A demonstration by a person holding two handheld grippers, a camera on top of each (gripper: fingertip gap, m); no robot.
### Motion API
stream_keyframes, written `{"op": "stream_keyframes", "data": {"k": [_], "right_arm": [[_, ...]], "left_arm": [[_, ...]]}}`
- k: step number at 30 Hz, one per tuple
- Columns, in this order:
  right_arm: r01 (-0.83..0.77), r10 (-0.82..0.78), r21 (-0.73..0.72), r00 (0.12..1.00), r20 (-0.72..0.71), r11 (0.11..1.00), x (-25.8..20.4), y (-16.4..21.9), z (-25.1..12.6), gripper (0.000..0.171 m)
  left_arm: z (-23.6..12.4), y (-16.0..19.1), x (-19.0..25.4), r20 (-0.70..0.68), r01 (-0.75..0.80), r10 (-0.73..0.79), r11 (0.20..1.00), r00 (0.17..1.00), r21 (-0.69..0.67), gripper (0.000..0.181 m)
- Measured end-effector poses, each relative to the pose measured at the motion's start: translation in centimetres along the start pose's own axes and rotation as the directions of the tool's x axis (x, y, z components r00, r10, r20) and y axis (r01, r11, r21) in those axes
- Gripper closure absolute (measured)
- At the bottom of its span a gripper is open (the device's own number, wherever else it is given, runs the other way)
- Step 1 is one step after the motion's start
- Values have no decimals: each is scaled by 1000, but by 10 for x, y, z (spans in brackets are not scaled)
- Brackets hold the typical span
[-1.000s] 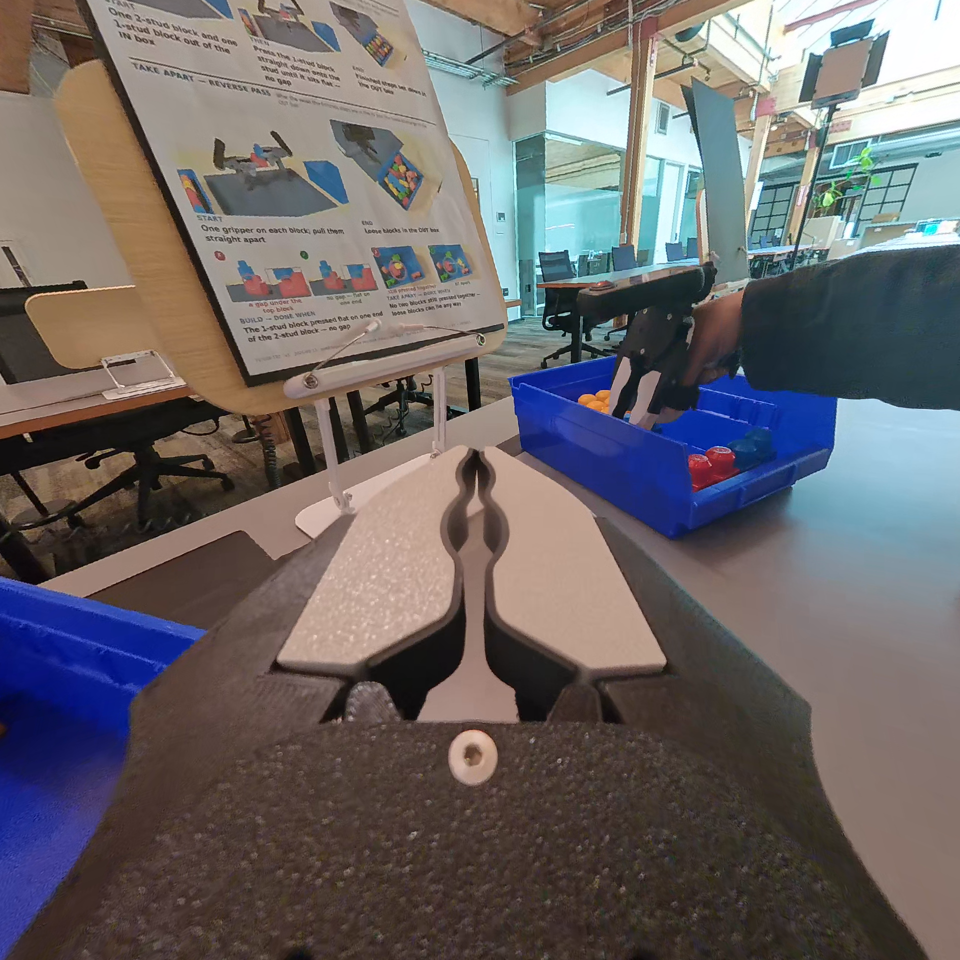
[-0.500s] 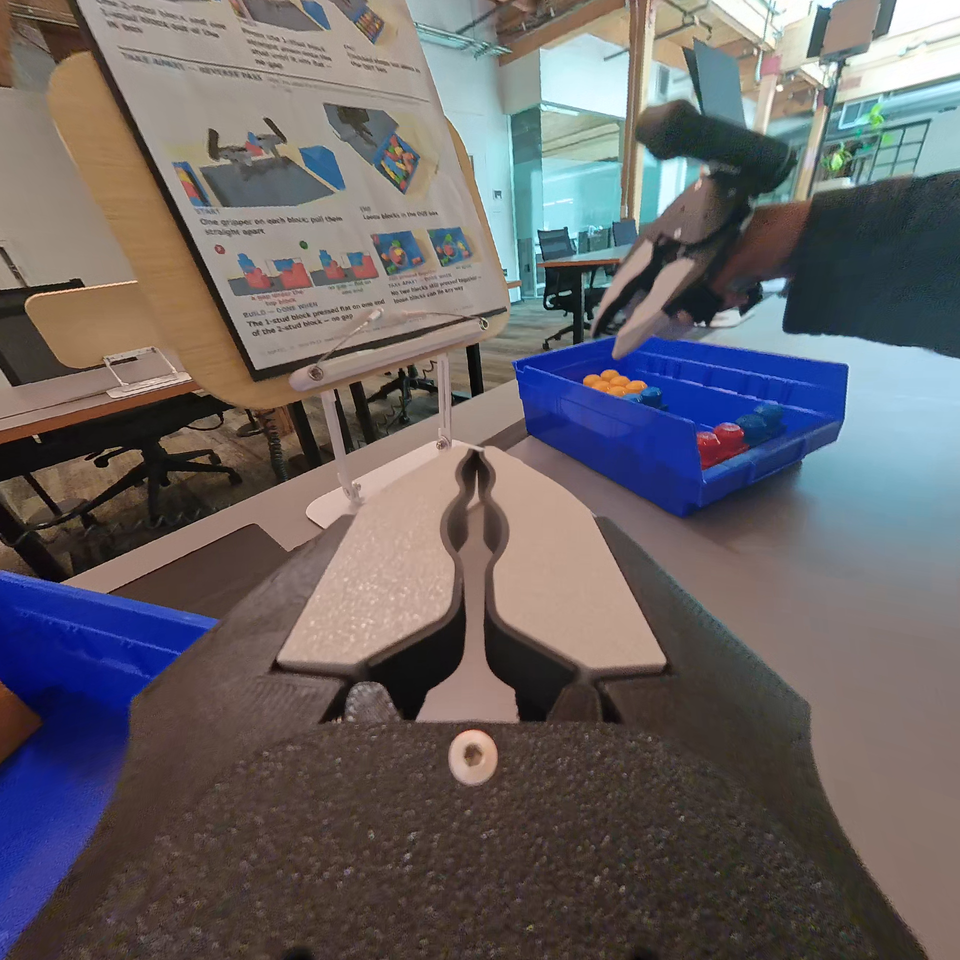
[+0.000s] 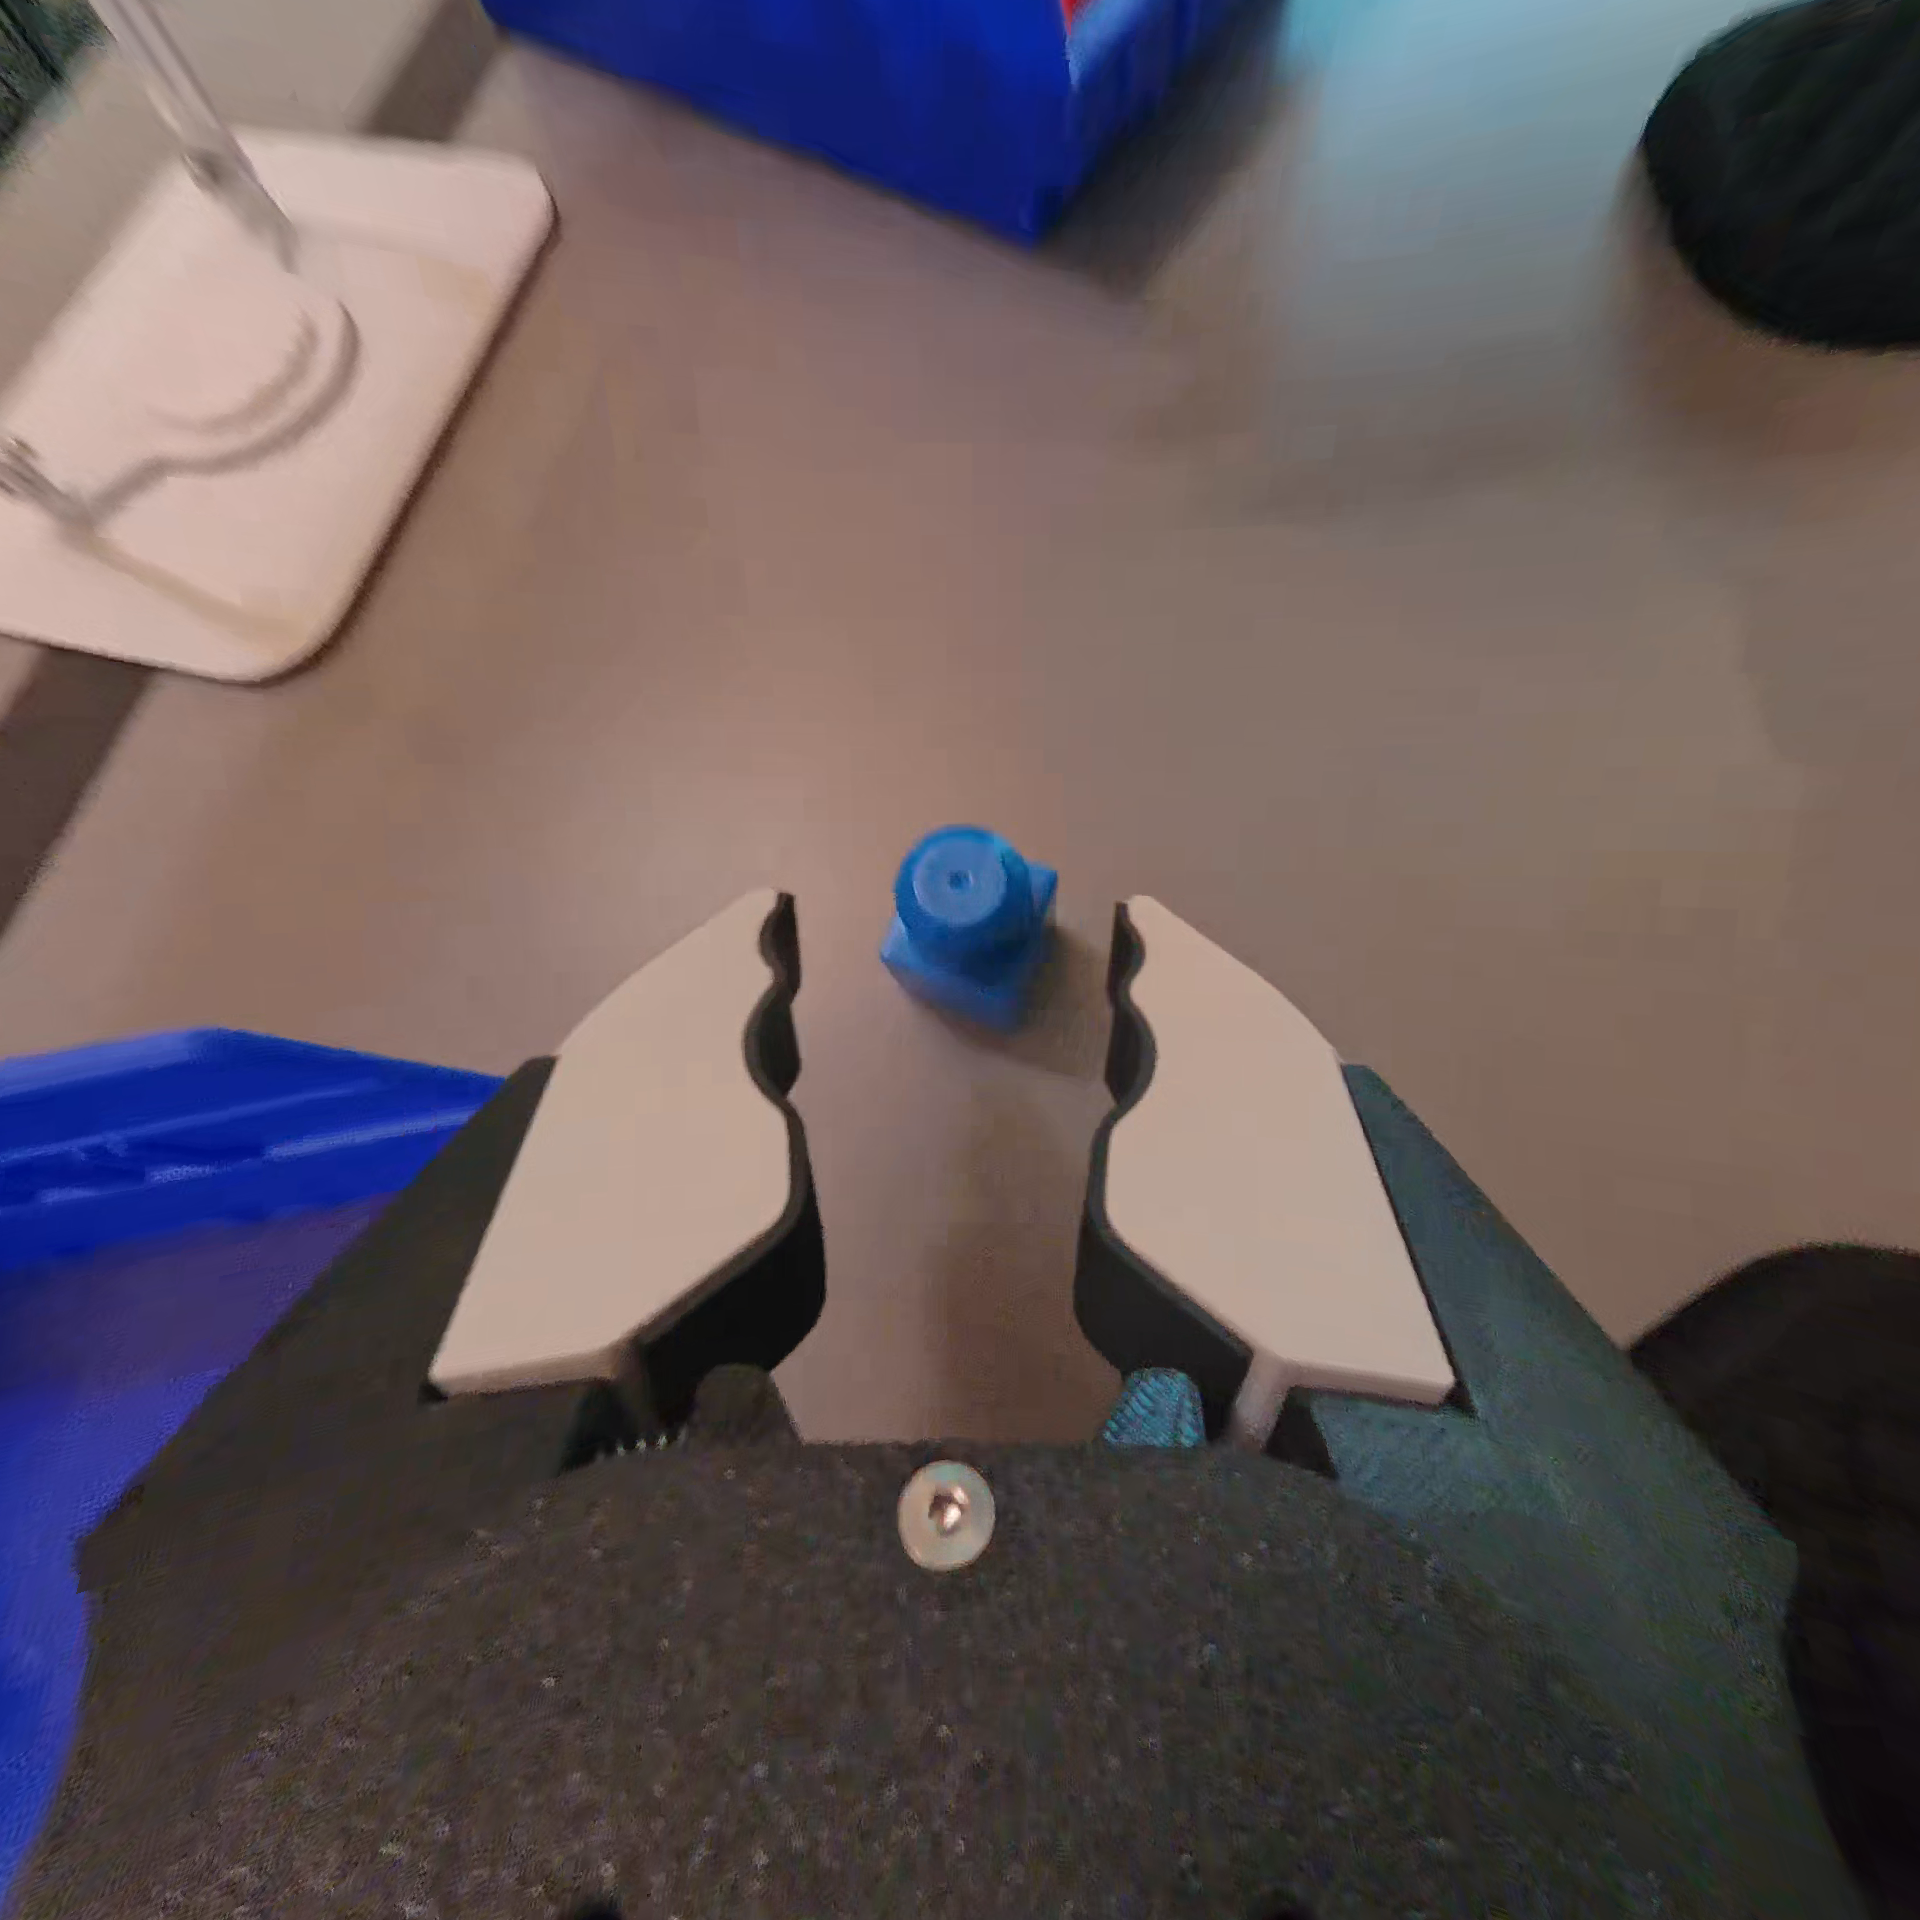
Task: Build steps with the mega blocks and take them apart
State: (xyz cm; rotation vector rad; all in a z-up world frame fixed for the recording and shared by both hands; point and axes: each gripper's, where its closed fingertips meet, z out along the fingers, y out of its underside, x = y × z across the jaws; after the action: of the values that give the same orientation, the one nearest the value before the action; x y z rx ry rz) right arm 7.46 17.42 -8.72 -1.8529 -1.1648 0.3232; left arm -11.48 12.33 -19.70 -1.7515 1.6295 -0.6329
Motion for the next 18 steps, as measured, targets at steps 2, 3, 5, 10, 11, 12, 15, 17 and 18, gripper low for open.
{"op": "stream_keyframes", "data": {"k": [2, 3, 5, 10, 11, 12, 15, 17, 18], "right_arm": [[-1, 1, 6, 1000, 18, 1000, -7, 0, 1, 132], [0, -1, 8, 1000, 24, 1000, -10, 0, 2, 132], [-1, 0, 16, 999, 39, 1000, -16, 0, 3, 132], [-3, 1, 26, 998, 66, 1000, -26, 2, 4, 132], [-4, 2, 27, 997, 72, 1000, -28, 2, 4, 132], [-4, 2, 27, 997, 78, 1000, -30, 3, 5, 133], [-6, 3, 22, 995, 95, 1000, -36, 6, 6, 133], [-3, 0, 23, 994, 106, 1000, -40, 6, 5, 133], [-1, -2, 28, 994, 112, 1000, -43, 5, 5, 133]], "left_arm": [[7, 16, 2, -21, 9, -11, 997, 1000, -75, 119], [11, 23, 3, -30, 12, -16, 994, 999, -108, 117], [19, 32, 4, -40, 12, -18, 988, 999, -154, 116], [36, 40, 8, -77, 21, -34, 986, 996, -165, 114], [39, 40, 6, -74, 25, -36, 988, 997, -153, 116], [41, 40, 6, -76, 28, -39, 990, 996, -140, 118], [48, 38, 4, -73, 16, -25, 993, 997, -114, 131], [50, 38, 6, -84, 8, -19, 992, 996, -122, 142], [48, 36, 8, -98, 18, -31, 992, 995, -127, 142]]}}
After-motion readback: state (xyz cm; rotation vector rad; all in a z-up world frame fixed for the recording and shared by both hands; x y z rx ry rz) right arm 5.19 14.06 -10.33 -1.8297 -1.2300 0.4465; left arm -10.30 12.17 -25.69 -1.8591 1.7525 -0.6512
